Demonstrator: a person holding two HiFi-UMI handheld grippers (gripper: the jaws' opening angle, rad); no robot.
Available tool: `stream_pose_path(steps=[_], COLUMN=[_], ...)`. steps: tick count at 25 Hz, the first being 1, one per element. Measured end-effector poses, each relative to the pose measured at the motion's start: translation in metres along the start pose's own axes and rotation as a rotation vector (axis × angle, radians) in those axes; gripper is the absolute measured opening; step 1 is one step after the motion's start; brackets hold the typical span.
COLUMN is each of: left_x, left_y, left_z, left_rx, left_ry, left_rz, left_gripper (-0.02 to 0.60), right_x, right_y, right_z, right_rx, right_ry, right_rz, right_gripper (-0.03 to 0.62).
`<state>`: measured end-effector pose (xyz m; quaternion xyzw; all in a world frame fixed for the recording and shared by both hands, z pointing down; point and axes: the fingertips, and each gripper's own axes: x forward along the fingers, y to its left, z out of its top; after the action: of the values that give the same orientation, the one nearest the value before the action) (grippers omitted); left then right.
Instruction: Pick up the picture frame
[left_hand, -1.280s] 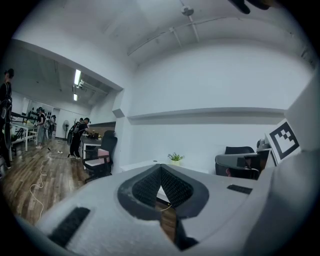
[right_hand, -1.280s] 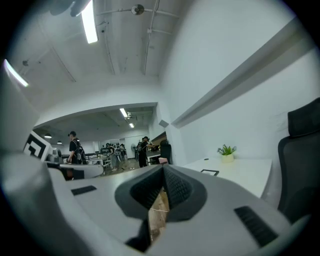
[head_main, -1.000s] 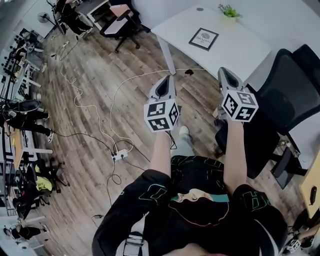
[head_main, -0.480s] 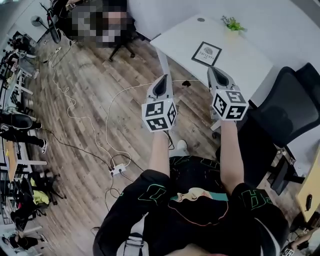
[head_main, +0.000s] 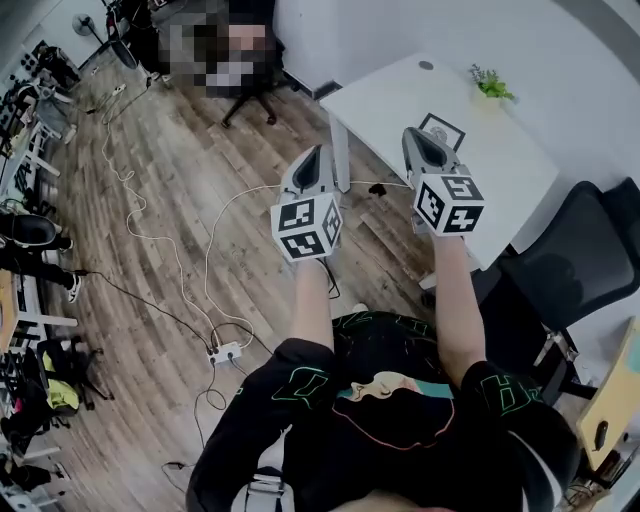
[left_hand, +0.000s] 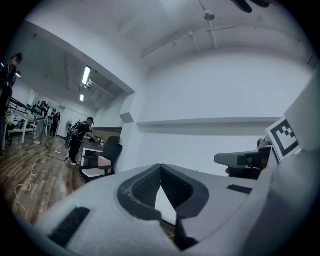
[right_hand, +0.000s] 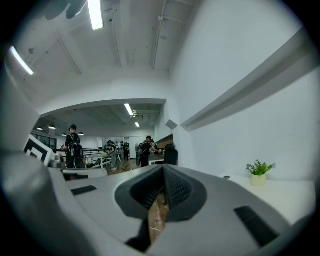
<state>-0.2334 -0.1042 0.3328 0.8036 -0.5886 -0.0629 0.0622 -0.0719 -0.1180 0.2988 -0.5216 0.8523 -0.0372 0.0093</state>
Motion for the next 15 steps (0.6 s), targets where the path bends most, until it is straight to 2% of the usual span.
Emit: stream_pose_path(steps=[5,15], left_x=[0.017,0.042], left_y=[0.025,0.023], left_z=[0.004,-0.014], left_rx=[-0.019,-0.025], left_ry=[-0.005,0.043], left_rz=[-0.008,-0.049], left_gripper=[0.002,0.002], right_x=[0.026,0.044], right_y=[0.017,-0.01], right_z=[0.013,0.001], right_rx=[-0.002,0.022], right_ry=[-0.023,0.005], right_rz=[0.039,-0.023], right_gripper=[0.005,0.005])
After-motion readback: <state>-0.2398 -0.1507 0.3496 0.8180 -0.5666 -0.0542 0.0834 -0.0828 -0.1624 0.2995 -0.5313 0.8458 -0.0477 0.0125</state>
